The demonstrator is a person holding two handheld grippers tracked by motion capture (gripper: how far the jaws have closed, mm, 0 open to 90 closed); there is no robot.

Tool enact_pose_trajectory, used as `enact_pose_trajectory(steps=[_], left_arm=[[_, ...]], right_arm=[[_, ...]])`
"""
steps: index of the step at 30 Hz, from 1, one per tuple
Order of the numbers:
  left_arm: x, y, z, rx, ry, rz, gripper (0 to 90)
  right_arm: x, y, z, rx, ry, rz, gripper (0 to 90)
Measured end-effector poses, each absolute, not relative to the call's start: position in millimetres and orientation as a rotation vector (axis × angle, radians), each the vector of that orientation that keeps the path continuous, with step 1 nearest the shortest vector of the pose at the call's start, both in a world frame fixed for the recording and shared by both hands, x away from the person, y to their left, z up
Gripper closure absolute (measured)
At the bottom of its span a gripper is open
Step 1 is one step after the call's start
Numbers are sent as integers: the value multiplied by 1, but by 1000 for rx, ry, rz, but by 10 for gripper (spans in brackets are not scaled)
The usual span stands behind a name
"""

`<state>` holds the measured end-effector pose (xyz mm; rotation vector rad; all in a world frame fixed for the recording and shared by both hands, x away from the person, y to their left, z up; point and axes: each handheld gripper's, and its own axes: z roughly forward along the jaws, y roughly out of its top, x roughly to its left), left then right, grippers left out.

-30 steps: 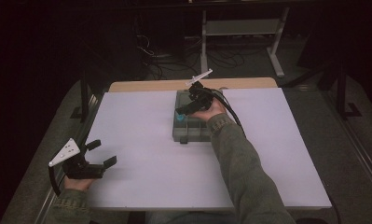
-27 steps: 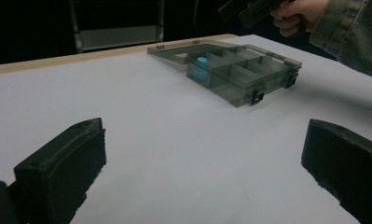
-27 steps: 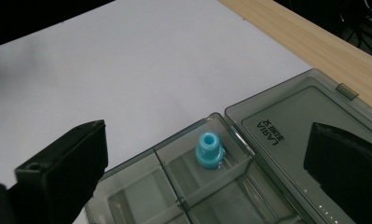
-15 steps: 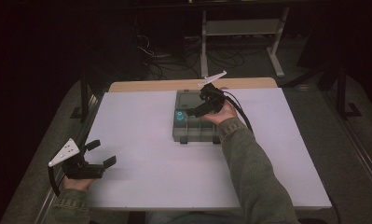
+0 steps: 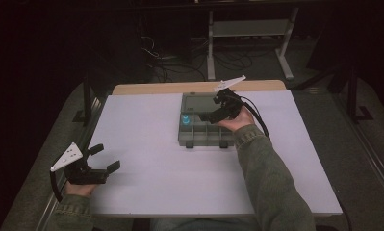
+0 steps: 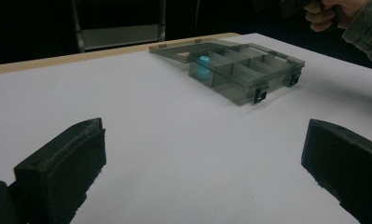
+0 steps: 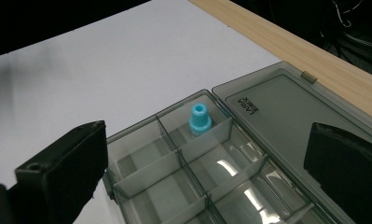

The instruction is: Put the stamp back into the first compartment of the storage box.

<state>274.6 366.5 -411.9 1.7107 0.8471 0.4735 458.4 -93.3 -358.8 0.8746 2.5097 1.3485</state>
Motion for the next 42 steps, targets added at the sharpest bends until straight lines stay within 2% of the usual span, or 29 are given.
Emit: enact_pose_trajectory(steps=[42], left_arm=[[275,364,-412,1707,857,461,0]], right_arm=[[395,-155,-354,879,2400,1484,0]])
